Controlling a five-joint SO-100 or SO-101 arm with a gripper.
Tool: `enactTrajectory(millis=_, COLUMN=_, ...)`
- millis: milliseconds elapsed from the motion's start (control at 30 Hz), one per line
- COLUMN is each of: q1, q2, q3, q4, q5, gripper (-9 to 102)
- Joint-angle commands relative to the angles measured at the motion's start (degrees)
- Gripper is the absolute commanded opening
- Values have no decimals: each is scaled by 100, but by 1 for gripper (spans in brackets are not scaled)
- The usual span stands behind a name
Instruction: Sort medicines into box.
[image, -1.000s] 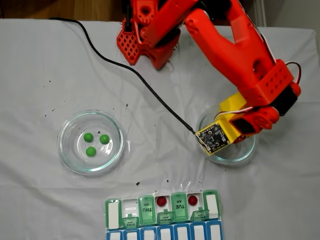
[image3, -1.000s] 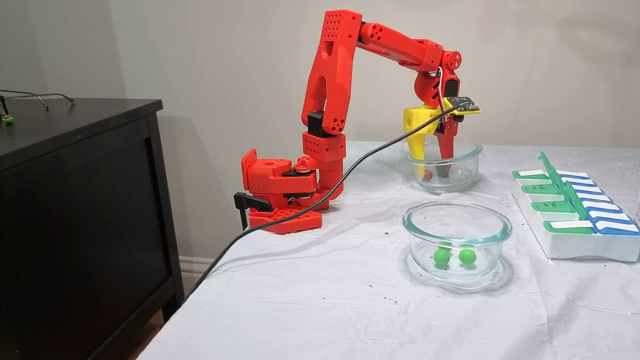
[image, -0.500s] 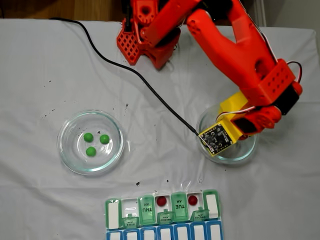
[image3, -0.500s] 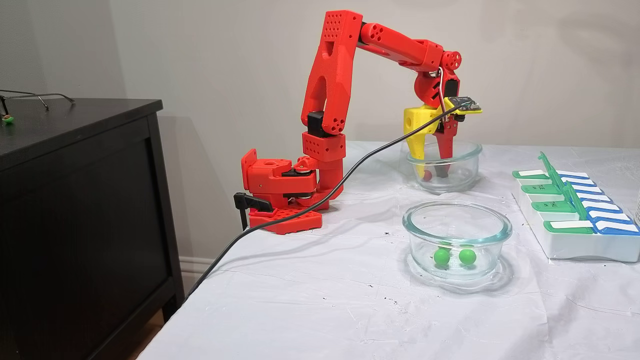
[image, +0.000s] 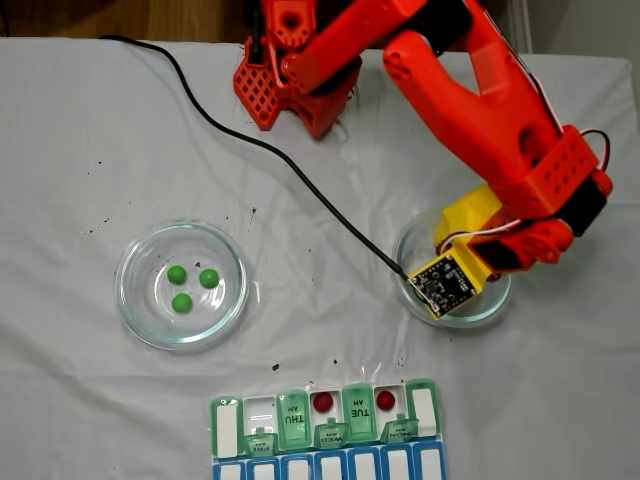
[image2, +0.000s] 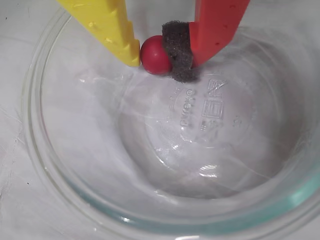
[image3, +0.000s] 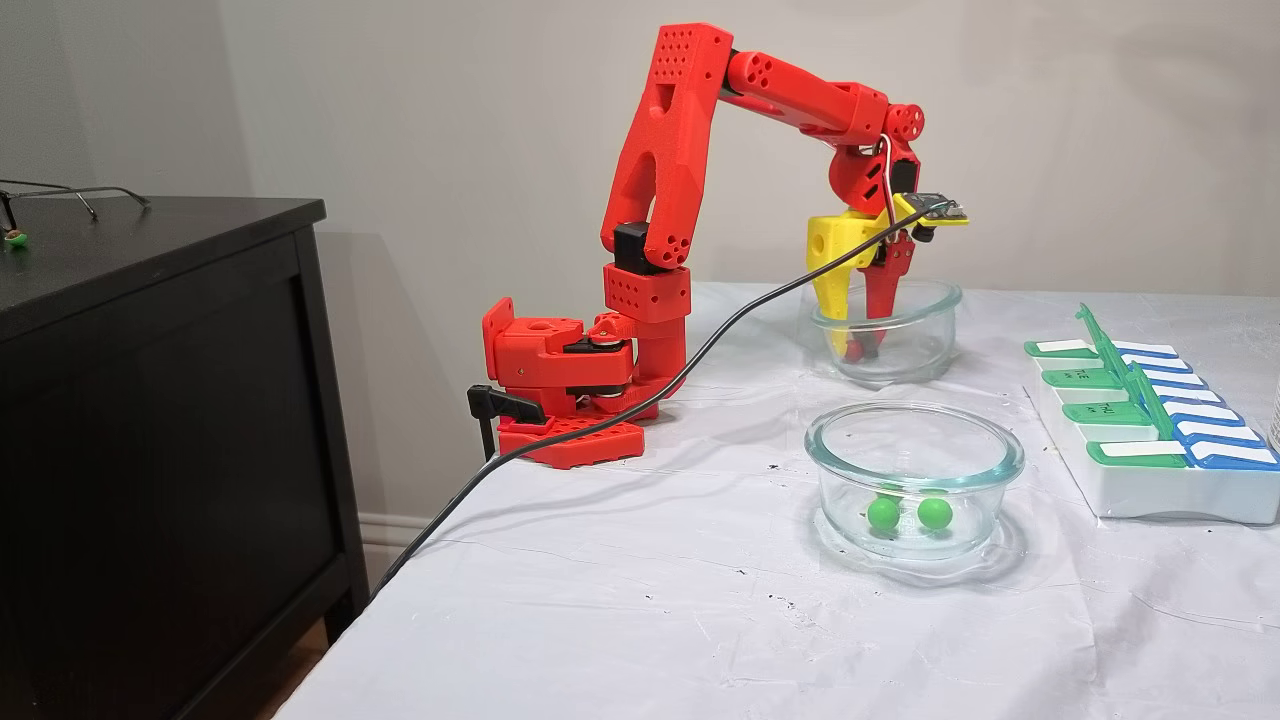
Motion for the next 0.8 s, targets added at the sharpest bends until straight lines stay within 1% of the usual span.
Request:
enactTrajectory(millis=0, q1=-343, q2=44, q3=-44, q4=167, q5=-88, gripper=3)
enactTrajectory(millis=67, q1=-343, q2=44, q3=-53, q4=167, q5=-123, gripper=0)
enactTrajectory(millis=267, q1=-264, q2=88, q3=-62, q4=62, q5=-44, gripper=0)
enactTrajectory(millis=367, q1=-44, q2=202, q3=-149, q4=-97, q5=-9, gripper=0)
enactTrajectory(millis=767, q1=844, q2=1661, q3=-229, q4=-624, q5=-264, gripper=0)
